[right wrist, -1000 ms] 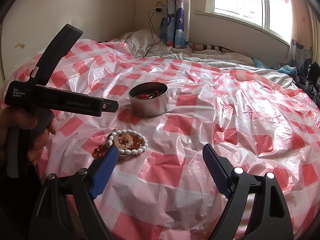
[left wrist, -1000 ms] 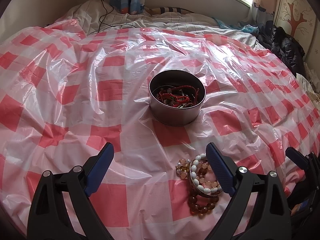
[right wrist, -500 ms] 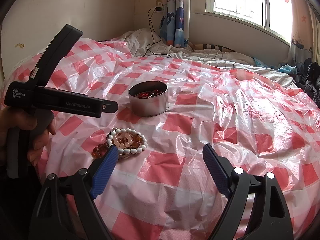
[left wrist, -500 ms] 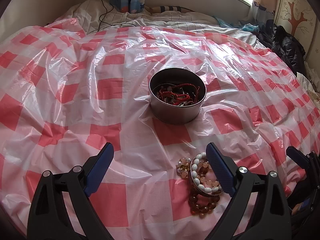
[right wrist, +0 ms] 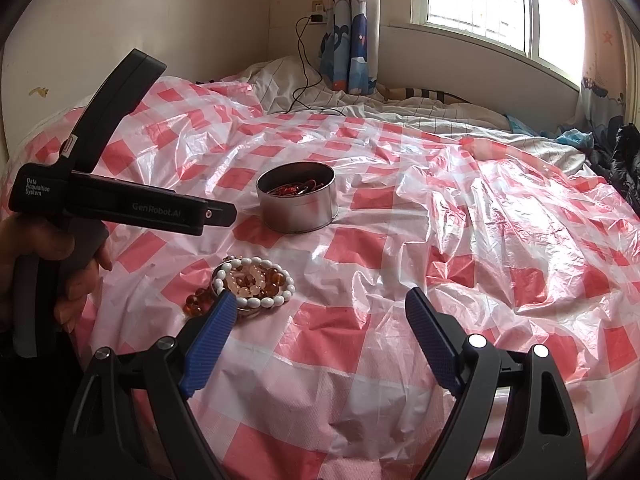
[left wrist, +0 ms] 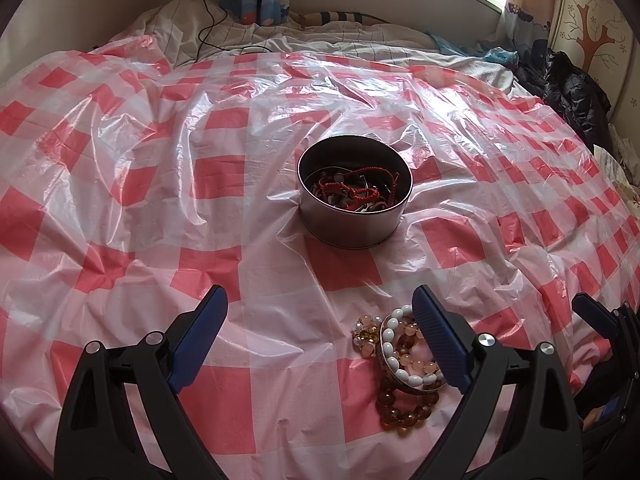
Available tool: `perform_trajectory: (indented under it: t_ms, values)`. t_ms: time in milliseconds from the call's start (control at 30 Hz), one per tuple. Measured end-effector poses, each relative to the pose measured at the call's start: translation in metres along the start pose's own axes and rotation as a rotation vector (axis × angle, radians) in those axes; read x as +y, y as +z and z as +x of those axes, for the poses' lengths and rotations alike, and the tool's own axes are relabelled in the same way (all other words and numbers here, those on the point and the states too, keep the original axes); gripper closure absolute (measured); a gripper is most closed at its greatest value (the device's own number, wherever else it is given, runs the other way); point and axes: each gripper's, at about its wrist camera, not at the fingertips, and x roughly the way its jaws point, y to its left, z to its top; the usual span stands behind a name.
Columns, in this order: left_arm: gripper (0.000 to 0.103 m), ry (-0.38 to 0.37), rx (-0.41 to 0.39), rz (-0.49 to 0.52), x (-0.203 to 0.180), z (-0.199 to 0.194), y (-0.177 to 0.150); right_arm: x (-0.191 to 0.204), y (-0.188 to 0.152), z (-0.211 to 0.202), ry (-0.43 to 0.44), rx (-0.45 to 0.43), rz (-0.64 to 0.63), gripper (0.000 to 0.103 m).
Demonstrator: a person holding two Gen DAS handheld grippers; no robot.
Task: Organize jewelry
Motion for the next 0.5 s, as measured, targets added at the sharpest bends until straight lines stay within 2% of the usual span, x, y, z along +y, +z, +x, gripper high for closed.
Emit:
perform_trajectory:
  t_ms: [500]
  values:
    - [0.013,0.001,0.002,0.004,-0.001,0.0011,-0.0003,0.0003,-0.0012,0.0007,-0.001,-0.003,0.0,0.018]
